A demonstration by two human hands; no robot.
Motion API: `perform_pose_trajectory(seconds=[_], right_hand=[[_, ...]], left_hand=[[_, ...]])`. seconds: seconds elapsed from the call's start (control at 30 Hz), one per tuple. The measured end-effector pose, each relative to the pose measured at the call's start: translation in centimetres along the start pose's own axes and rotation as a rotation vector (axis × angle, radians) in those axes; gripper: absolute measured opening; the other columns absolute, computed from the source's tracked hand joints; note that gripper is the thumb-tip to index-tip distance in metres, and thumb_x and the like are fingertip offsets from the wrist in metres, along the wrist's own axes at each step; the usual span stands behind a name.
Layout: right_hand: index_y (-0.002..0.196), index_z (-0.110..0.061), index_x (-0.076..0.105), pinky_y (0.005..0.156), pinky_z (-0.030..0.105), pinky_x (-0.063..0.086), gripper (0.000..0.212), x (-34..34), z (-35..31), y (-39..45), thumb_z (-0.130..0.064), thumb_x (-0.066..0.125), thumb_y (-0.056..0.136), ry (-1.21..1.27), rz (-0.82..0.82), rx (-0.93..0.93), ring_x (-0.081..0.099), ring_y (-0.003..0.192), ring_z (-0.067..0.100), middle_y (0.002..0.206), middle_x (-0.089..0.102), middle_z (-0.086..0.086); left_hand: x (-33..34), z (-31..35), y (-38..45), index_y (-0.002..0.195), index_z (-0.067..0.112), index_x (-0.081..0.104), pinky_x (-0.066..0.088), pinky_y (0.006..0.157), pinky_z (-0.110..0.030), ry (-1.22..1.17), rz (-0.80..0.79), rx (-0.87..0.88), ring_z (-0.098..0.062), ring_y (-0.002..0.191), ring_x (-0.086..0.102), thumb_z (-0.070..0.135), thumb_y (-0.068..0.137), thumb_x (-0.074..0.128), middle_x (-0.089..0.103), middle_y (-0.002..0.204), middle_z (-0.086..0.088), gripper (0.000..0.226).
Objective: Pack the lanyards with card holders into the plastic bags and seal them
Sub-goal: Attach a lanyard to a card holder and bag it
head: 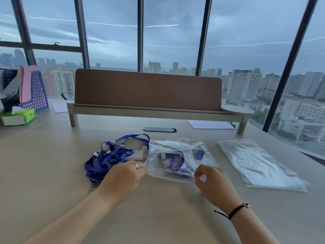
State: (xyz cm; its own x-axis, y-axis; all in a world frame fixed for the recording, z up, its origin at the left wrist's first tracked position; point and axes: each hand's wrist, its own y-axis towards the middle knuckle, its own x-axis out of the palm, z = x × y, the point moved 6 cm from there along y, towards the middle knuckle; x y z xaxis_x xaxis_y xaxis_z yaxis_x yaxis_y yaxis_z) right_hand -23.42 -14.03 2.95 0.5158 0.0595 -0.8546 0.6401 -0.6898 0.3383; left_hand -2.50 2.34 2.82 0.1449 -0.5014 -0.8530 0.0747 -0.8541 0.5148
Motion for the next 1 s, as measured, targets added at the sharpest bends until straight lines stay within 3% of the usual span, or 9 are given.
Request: perform_pose_trajectory(seconds=[0.1,0.2,0.33,0.47,0.53,0.6,0.73,0.87,1.0], right_hand=[[0.075,-0.027,0.067,0.067,0.032,0.058,0.015,-1.5,0.6,-0.2,-0.017,0.069,0.087,0.329,0.057,0.149,0.069,0.060,0.005,0.074,0.073,-0.006],[0.069,-0.028,0.073,0.064,0.022,0.054,0.017,-4.7,0.0,-0.1,-0.015,0.077,0.080,0.460,0.203,0.135,0.069,0.062,0.004,0.063,0.072,-0.011],[0.081,-0.018,0.077,0.062,0.006,0.049,0.010,-9.4,-2.3,0.0,-0.017,0.085,0.074,0.612,0.258,0.031,0.071,0.067,-0.001,0.070,0.075,-0.011],[0.086,-0.016,0.077,0.069,0.006,0.050,0.021,-13.6,-4.3,0.1,-0.012,0.088,0.068,0.666,0.253,-0.064,0.072,0.074,0.000,0.075,0.077,-0.010],[0.081,-0.019,0.077,0.074,0.016,0.057,0.012,-15.7,-4.9,0.4,-0.013,0.084,0.073,0.628,0.292,-0.103,0.074,0.073,0.006,0.072,0.076,-0.007],[0.076,-0.018,0.076,0.069,0.029,0.060,0.009,-17.7,-5.5,0.7,-0.011,0.080,0.078,0.651,0.326,-0.155,0.074,0.066,0.014,0.066,0.075,0.000],[0.073,-0.016,0.075,0.040,0.019,0.042,0.010,-20.8,-6.1,1.6,-0.011,0.077,0.082,0.739,0.373,-0.179,0.055,0.041,0.014,0.056,0.069,0.007],[0.076,-0.013,0.075,0.040,0.022,0.037,0.006,-21.2,-5.5,3.3,-0.014,0.076,0.082,0.878,0.351,-0.136,0.049,0.047,0.020,0.075,0.067,0.026],[0.082,-0.006,0.074,0.039,0.020,0.036,0.009,-19.5,-3.9,5.4,-0.015,0.075,0.085,0.875,0.321,-0.047,0.045,0.042,0.012,0.076,0.067,0.017]], left_hand=[[-2.0,0.2,0.9,0.098,0.025,0.073,0.054,0.051,-0.028,-0.047,0.068,0.045,-0.011,0.069,0.066,0.006,0.081,0.069,0.072,0.088,0.010,0.026],[-5.7,0.5,2.4,0.093,0.026,0.071,0.049,0.045,-0.029,0.002,0.192,0.062,-0.013,0.058,0.060,0.009,0.087,0.059,0.068,0.078,0.009,0.022],[-11.6,0.0,4.6,0.095,0.013,0.076,0.056,0.071,-0.033,-0.279,0.393,0.006,-0.016,0.074,0.069,0.018,0.092,0.066,0.074,0.086,0.003,0.011],[-16.4,0.0,6.0,0.091,0.018,0.076,0.055,0.073,-0.023,-0.367,0.473,-0.024,-0.003,0.071,0.067,0.020,0.089,0.073,0.074,0.081,0.012,0.005],[-18.2,0.1,6.5,0.088,0.022,0.076,0.054,0.072,-0.016,-0.409,0.458,-0.045,-0.002,0.071,0.067,0.021,0.087,0.074,0.072,0.078,0.016,0.002],[-19.7,0.4,7.0,0.086,0.025,0.073,0.053,0.071,-0.014,-0.464,0.419,-0.057,-0.002,0.073,0.067,0.021,0.087,0.075,0.071,0.076,0.017,0.005],[-22.1,0.5,8.0,0.084,0.012,0.072,0.060,0.076,-0.034,-0.729,0.310,-0.076,-0.021,0.072,0.073,0.024,0.083,0.076,0.075,0.074,-0.002,0.013],[-22.4,0.5,9.3,0.085,0.001,0.068,0.060,0.073,-0.034,-0.897,0.223,-0.094,-0.027,0.069,0.072,0.024,0.081,0.074,0.074,0.073,-0.010,0.024],[-20.2,0.0,10.9,0.089,-0.004,0.064,0.061,0.071,-0.033,-1.027,0.148,-0.161,-0.030,0.071,0.072,0.017,0.082,0.074,0.074,0.077,-0.018,0.025]])
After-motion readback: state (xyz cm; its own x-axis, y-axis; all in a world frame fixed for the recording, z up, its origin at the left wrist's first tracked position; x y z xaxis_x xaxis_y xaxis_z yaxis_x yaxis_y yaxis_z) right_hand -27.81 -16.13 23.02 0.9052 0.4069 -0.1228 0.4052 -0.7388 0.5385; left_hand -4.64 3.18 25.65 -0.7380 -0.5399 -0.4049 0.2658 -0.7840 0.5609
